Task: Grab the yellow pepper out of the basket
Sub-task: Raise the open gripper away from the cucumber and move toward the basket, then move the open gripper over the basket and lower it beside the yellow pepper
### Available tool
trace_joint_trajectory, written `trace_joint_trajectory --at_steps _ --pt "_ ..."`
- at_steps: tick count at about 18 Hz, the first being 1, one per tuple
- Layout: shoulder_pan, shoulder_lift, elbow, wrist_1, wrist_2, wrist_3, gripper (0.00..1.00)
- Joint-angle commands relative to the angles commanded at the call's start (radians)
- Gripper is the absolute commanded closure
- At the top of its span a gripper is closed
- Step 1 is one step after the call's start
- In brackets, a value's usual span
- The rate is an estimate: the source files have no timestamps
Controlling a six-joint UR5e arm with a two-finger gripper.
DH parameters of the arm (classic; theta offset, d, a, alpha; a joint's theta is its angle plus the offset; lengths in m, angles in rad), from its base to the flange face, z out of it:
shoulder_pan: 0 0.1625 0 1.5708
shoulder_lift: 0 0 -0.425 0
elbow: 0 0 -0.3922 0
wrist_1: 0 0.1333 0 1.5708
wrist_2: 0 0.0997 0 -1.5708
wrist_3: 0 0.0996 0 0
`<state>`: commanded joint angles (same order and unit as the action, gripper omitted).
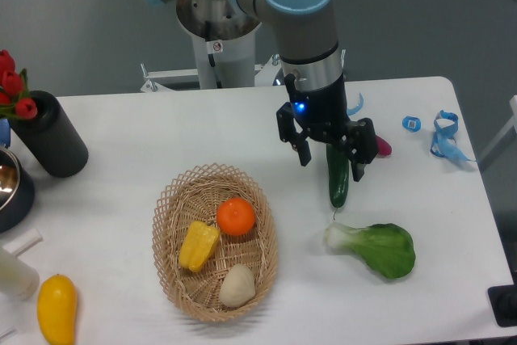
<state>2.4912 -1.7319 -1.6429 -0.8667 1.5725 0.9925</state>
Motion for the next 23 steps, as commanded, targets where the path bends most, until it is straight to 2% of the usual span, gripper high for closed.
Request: trace_joint_trajectory --at_steps 3,11,14,19,23 --pt "-0.003 -0.003 0.000 0.000 -0.019 -0.052 0.00" --pt "-0.054 -0.057 0.012 0.002 -0.020 -0.263 0.00" --pt "-0.080 -0.083 0.017 0.026 -0.032 -0.330 0.00" --pt "-0.124 -0.086 -0.029 0.026 -0.071 -0.374 0.00" --pt "-0.169 -0.123 -0.043 0.025 -0.063 -0.405 0.00"
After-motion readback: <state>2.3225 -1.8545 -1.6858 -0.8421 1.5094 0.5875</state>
